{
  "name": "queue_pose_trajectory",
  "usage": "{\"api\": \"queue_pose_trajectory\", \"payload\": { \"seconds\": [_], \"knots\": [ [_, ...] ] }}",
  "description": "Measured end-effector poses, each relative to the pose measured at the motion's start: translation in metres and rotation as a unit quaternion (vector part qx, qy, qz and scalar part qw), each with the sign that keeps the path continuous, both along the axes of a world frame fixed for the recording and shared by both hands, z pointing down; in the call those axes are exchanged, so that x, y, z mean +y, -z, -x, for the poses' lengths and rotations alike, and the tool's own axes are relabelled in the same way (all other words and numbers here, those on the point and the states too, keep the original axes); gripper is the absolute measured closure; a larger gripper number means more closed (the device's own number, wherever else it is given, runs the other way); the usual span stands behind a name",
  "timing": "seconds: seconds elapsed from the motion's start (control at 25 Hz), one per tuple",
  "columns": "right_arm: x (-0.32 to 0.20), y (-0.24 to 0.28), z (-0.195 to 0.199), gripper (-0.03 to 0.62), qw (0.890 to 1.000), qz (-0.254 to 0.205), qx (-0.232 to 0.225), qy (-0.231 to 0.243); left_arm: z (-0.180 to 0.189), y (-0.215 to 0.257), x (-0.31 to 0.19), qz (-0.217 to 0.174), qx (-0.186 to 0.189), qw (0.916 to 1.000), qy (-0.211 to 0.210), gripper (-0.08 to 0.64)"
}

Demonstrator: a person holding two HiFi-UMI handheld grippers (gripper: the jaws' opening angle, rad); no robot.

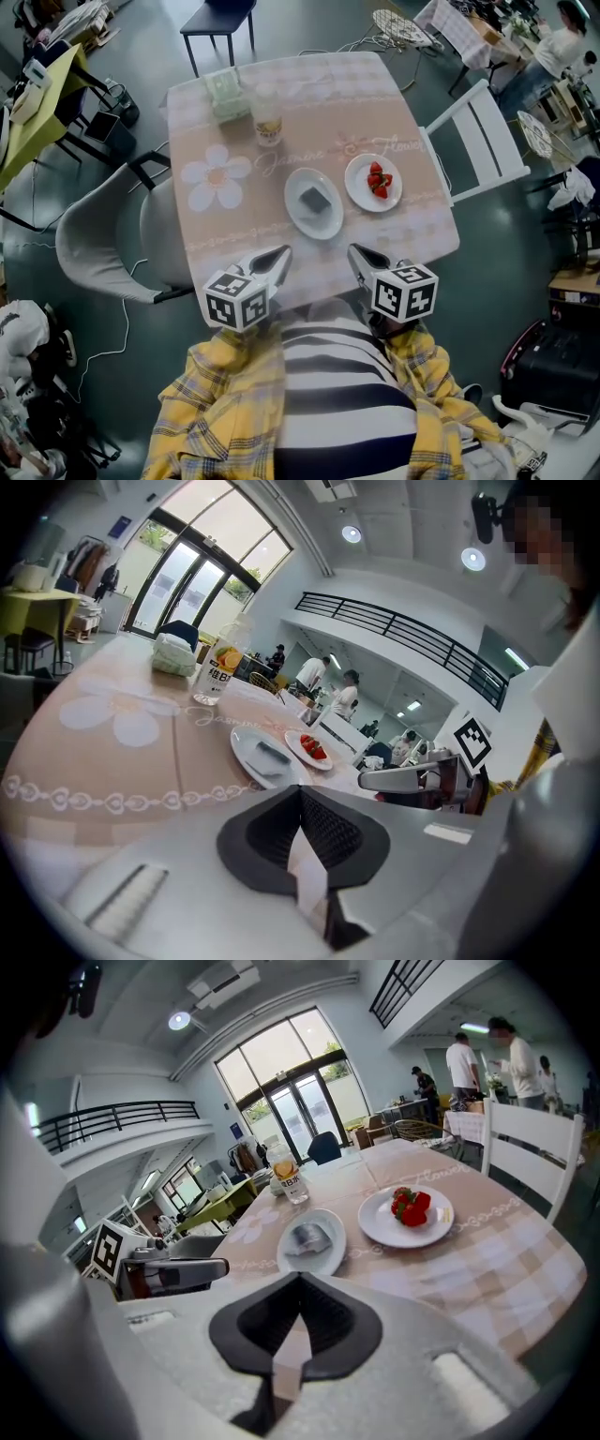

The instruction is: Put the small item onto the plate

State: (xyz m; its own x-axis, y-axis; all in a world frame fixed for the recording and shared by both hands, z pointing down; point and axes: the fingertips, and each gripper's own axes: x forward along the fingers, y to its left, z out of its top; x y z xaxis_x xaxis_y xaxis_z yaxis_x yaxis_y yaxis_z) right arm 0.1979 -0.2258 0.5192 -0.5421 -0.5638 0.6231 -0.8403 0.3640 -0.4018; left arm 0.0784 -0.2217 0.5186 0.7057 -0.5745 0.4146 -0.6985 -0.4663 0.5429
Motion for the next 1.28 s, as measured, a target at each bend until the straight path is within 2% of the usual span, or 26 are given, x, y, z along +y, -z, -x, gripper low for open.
{"api": "queue_pose_trajectory", "payload": {
  "seconds": [0.88,1.28],
  "knots": [
    [0.073,-0.008,-0.008,0.591,1.0,-0.014,0.01,-0.009,0.014,-0.001,0.057,0.0,-0.009,0.9973,-0.073,0.557],
    [0.084,-0.01,0.0,0.591,1.0,-0.014,0.014,-0.004,0.016,-0.004,0.065,0.008,-0.001,0.9967,-0.081,0.557]
  ]
}}
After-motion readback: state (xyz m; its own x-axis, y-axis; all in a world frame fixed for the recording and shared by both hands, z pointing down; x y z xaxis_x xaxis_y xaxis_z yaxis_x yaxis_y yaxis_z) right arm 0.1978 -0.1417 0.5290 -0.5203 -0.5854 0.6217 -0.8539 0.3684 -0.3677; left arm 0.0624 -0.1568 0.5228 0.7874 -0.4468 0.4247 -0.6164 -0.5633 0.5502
